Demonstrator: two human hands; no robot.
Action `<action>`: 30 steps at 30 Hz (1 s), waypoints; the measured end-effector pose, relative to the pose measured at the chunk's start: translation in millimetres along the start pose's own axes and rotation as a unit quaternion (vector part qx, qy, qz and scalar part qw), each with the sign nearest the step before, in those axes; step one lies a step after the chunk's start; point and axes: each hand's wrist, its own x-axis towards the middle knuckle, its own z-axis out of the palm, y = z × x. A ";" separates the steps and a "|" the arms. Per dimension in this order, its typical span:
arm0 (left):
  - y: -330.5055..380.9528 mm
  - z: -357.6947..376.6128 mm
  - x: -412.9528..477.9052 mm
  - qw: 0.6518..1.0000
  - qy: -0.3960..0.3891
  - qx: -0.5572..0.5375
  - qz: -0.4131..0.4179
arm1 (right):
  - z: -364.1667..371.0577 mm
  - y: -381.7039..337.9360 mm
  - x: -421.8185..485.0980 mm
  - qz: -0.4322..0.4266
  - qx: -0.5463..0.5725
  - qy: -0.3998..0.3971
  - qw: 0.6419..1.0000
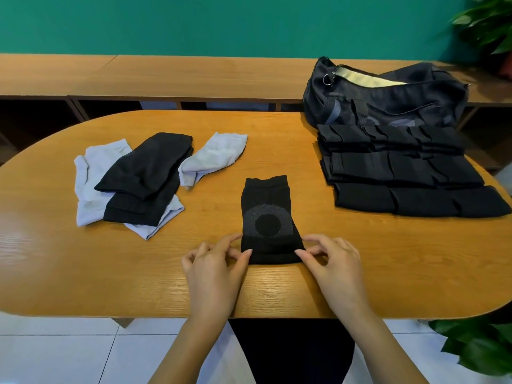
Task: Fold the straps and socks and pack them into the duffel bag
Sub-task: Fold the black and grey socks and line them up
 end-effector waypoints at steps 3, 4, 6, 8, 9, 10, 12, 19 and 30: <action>1.0 -0.9 0.9 1.000 -0.006 0.019 0.003 | 3.0 -1.7 3.2 0.015 -0.001 0.003 1.000; -0.2 -1.0 1.7 0.999 -0.010 0.022 0.023 | 3.6 -2.3 3.9 0.011 -0.008 0.006 1.000; -3.7 0.0 3.7 0.996 -0.029 0.022 0.087 | 3.6 -4.0 4.8 -0.029 -0.032 0.000 0.999; -7.0 0.3 6.4 0.986 -0.055 0.028 0.152 | 3.8 -1.9 5.2 -0.101 -0.071 -0.018 0.992; -8.3 -0.8 7.8 0.981 -0.069 0.041 0.174 | 4.0 0.4 5.4 -0.134 -0.100 -0.034 0.985; -9.2 -2.8 9.1 0.978 -0.089 0.053 0.181 | 3.8 2.4 6.2 -0.158 -0.129 -0.053 0.977; -11.6 -7.2 11.0 0.974 -0.139 0.068 0.165 | 1.5 4.7 7.9 -0.155 -0.156 -0.092 0.971; -18.2 -6.4 12.1 0.980 -0.130 0.017 0.150 | -4.0 8.0 12.0 -0.116 -0.124 -0.157 0.973; -16.5 -9.2 10.7 0.987 -0.115 -0.051 0.100 | -4.8 1.4 9.3 -0.049 -0.028 -0.059 0.997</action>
